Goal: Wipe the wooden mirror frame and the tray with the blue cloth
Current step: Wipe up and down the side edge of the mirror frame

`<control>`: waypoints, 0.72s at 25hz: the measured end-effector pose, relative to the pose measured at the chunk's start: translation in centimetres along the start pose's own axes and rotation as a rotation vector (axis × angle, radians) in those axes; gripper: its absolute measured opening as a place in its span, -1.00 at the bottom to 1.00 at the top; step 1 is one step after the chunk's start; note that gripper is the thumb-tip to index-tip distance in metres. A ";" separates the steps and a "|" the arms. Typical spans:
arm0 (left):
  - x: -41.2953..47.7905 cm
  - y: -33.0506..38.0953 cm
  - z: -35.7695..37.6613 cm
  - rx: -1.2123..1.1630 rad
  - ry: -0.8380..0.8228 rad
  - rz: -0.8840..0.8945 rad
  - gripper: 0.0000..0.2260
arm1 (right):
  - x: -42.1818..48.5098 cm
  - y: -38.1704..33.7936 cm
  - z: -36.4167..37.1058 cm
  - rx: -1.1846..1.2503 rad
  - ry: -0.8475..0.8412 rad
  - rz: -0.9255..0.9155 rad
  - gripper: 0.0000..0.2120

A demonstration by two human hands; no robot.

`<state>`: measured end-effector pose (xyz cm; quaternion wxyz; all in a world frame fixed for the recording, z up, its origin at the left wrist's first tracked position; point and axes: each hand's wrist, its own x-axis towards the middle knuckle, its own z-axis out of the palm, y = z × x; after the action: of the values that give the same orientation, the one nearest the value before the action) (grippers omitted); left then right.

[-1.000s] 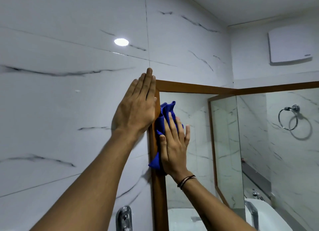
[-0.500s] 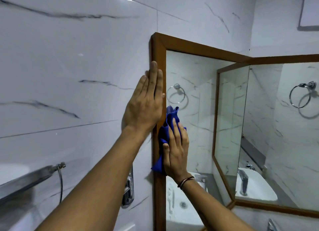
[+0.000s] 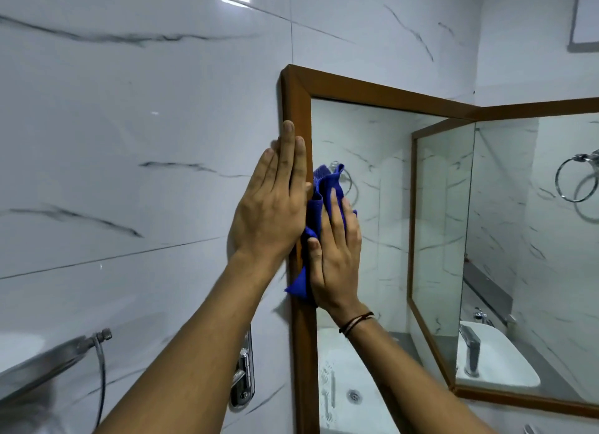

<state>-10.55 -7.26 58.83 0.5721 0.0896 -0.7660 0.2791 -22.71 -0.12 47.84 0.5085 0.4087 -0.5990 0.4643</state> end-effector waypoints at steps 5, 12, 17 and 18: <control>-0.2 0.1 -0.1 -0.044 0.014 -0.021 -0.44 | -7.0 0.4 -0.9 0.029 -0.118 0.003 -0.43; -0.1 -0.3 0.3 -0.023 0.019 -0.001 -0.41 | 9.9 0.2 -0.2 0.016 0.040 -0.067 -0.45; -0.2 0.1 -0.3 -0.034 -0.018 -0.022 -0.43 | -10.3 0.2 -0.8 -0.011 -0.142 0.047 -0.43; -0.2 0.2 -0.3 -0.025 -0.026 -0.025 -0.43 | -13.1 0.3 -1.2 -0.020 -0.165 0.070 -0.42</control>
<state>-10.30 -6.97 58.59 0.5668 0.0957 -0.7755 0.2611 -20.81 1.34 34.89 0.4448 0.4193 -0.6575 0.4405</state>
